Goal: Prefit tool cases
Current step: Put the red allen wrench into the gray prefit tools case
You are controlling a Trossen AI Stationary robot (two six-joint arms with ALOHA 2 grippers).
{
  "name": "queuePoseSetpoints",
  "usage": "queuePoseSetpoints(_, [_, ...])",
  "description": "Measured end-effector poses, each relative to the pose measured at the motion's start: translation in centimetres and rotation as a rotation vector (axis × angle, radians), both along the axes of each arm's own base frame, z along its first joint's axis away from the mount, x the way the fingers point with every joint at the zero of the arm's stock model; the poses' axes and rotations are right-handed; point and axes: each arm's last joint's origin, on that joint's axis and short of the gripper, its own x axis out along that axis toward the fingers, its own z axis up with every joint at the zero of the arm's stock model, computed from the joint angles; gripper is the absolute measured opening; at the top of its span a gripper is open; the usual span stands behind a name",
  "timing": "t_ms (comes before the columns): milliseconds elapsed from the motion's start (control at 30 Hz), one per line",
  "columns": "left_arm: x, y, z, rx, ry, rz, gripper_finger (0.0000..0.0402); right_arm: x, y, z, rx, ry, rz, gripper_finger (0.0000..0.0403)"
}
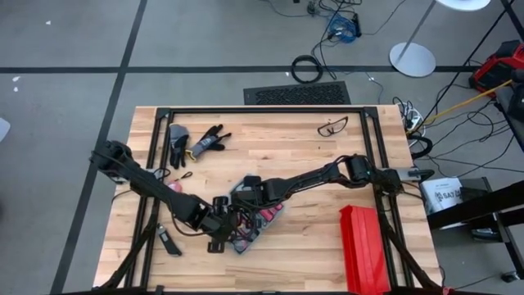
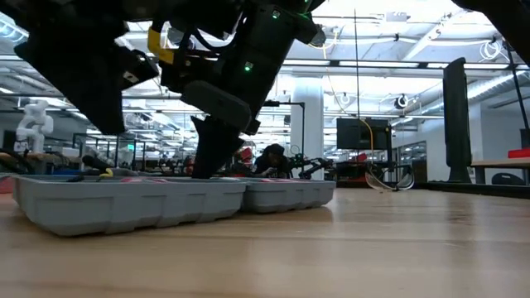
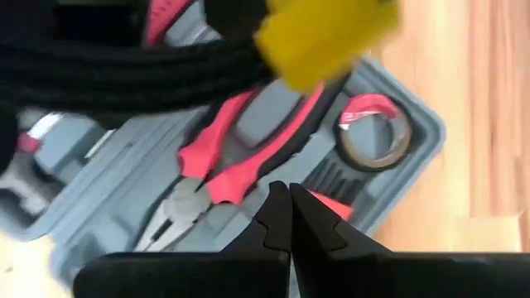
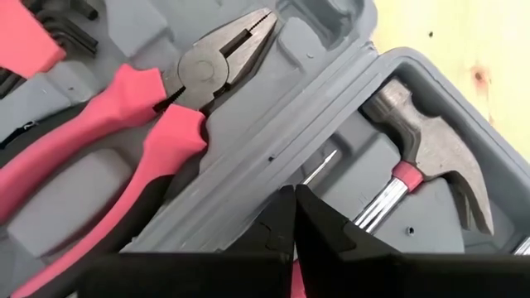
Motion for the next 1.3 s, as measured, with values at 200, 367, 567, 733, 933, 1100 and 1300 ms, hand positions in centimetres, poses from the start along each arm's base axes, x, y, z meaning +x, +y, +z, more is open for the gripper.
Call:
queuePoseSetpoints(200, [-1.7, 0.8, -0.1, 0.154, 0.104, 0.066, 0.0000, 0.0, 0.1, 1.2, -0.058, -0.049, -0.027, 0.0000])
queuePoseSetpoints(367, [-3.5, 1.4, -0.6, 0.268, 0.207, 0.159, 0.0000, -0.8, 0.3, 3.0, -0.082, -0.045, -0.016, 0.0000])
queuePoseSetpoints(567, [-5.3, 0.4, -1.0, 0.339, 0.204, 0.214, 0.0000, -0.6, 2.5, 5.0, 0.025, -0.153, 0.107, 0.0000])
queuePoseSetpoints(733, [-6.3, -0.8, -0.6, 0.383, 0.063, 0.291, 0.0000, 0.6, 5.1, 6.1, 0.135, -0.348, 0.258, 0.0000])
queuePoseSetpoints(933, [-8.3, -2.0, 1.7, 0.371, -0.186, 0.357, 0.0000, 1.6, 6.0, 5.0, 0.122, -0.437, 0.311, 0.0000])
queuePoseSetpoints(1100, [-9.9, -2.2, 3.8, 0.362, -0.412, 0.399, 0.0000, 2.3, 4.6, 2.8, 0.109, -0.395, 0.284, 0.0000])
queuePoseSetpoints(1300, [-10.7, -2.6, 5.0, 0.387, -0.579, 0.401, 0.0000, 3.1, 3.0, 0.2, 0.134, -0.364, 0.238, 0.0000])
